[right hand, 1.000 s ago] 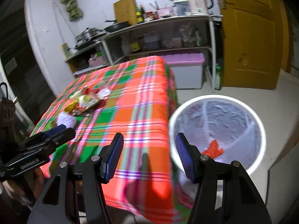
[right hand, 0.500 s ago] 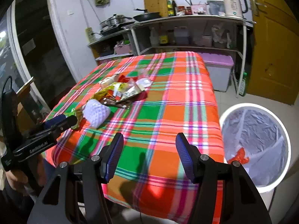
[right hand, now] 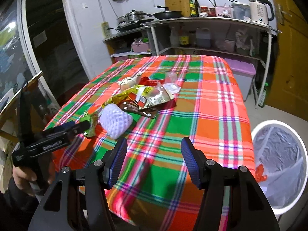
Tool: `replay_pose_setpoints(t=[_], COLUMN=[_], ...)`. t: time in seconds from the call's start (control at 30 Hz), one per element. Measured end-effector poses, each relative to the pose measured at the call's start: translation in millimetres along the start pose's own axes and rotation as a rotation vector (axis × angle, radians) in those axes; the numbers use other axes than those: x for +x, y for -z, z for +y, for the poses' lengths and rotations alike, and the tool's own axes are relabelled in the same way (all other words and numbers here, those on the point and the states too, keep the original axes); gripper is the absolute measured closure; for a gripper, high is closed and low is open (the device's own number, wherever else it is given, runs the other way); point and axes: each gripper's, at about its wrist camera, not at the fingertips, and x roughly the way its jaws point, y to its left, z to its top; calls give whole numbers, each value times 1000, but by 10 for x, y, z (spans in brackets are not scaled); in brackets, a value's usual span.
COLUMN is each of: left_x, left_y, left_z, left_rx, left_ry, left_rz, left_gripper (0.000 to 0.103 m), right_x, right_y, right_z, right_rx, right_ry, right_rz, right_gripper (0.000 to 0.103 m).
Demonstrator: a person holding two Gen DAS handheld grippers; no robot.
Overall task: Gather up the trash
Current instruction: 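Move both tools back over the remaining trash on the table, then grasp the green snack bag with the left tool while the right tool grasps the other white foam net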
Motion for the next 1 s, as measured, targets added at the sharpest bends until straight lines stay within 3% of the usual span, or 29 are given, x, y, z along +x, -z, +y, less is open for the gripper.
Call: replay_pose_setpoints(t=[0.33, 0.4, 0.47, 0.53, 0.83, 0.93, 1.0], left_x=[197, 193, 188, 180, 129, 119, 104], left_y=[-45, -49, -51, -59, -42, -44, -44], left_z=[12, 41, 66, 109, 180, 181, 177], left_rx=[-12, -20, -19, -26, -32, -33, -32], left_ry=[29, 24, 12, 16, 37, 39, 42], left_rz=[53, 50, 50, 48, 45, 45, 44], left_gripper=[24, 29, 43, 51, 57, 58, 58], right_x=[351, 450, 547, 628, 1005, 1039, 1022], right_y=[-172, -217, -263, -299, -370, -342, -328], right_z=[128, 162, 187, 225, 451, 486, 489], right_rx=[-48, -54, -53, -56, -74, -80, -85], right_ry=[-51, -57, -74, -86, -135, -126, -119], right_rz=[21, 30, 40, 49, 131, 148, 146], right_gripper=[44, 44, 44, 44, 45, 71, 76])
